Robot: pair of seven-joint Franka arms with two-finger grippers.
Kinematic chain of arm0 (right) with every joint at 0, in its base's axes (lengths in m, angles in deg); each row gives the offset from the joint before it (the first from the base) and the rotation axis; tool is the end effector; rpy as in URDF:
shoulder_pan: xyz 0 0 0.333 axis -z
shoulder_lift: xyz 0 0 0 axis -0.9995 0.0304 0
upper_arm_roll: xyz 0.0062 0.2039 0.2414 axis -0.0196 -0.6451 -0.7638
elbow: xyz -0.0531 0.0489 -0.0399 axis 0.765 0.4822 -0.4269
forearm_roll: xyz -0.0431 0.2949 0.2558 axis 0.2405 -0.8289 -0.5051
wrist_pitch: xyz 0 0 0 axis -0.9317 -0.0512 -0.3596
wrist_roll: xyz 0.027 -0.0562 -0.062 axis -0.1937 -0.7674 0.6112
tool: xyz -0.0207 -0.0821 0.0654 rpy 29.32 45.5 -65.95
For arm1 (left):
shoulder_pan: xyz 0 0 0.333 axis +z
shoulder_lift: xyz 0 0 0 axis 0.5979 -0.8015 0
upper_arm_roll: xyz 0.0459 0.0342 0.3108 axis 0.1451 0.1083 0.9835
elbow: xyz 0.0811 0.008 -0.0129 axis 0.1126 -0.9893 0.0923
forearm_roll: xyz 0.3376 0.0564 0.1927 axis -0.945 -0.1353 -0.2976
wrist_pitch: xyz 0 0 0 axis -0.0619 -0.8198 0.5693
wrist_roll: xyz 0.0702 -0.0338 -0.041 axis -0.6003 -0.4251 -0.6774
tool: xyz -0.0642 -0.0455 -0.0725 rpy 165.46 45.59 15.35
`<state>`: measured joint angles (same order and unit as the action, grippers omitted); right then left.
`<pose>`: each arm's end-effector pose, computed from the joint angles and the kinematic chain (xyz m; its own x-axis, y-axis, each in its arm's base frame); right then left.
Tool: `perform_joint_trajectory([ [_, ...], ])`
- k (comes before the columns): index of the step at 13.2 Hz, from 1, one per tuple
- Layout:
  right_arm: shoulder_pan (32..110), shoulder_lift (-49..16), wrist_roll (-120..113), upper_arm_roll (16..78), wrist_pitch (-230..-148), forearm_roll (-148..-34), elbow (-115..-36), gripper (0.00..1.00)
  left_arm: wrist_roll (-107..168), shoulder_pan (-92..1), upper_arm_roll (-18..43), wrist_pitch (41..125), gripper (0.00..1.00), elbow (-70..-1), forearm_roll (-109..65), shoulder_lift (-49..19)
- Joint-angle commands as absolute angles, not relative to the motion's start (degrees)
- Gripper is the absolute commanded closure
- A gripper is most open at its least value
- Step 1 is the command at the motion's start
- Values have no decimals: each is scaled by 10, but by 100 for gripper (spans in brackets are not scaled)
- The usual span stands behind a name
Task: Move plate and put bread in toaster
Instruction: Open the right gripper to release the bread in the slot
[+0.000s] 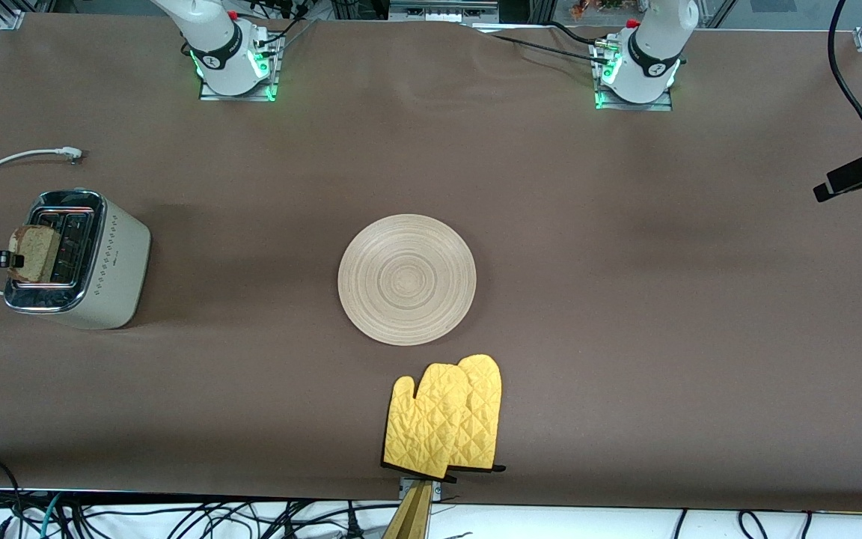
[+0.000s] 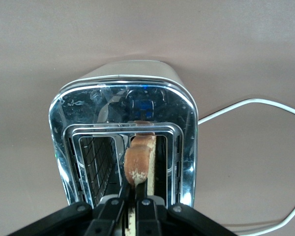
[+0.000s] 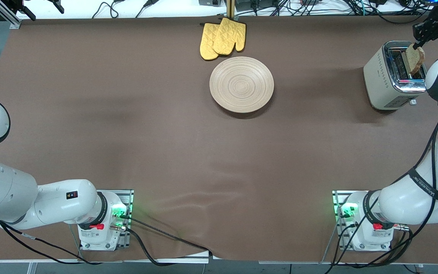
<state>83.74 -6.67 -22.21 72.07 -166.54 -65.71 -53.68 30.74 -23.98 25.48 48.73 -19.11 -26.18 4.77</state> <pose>0.6459 -0.2138 0.4009 0.9672 -0.0369 -0.2515 -0.0399 -0.9992 -0.0069 0.5683 0.0683 0.6186 0.9688 0.2257 -0.1026 0.2344 -0.9685 0.0834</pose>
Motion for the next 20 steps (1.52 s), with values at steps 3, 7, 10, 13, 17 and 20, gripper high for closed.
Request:
perform_joint_trajectory([
  [3, 844, -64, -230, 718, -1672, -675, -527, 0, 321, -238, 255, 483, 0, -180, -258, 45],
  [7, 845, -80, -235, 721, -1662, -674, -526, 0, 321, -238, 256, 483, 0, -180, -258, 45],
  [10, 840, -102, -241, 721, -1598, -672, -521, 0, 321, -238, 256, 483, 0, -180, -258, 45],
  [13, 808, -127, -238, 720, -1533, -672, -478, 0, 321, -238, 256, 483, 0, -180, -258, 45],
  [17, 751, -127, -237, 721, -1445, -672, -396, 0, 321, -239, 255, 483, 0, -180, -257, 45],
  [20, 712, -131, -233, 718, -1437, -667, -390, 0, 321, -238, 256, 483, 0, -180, -257, 45],
])
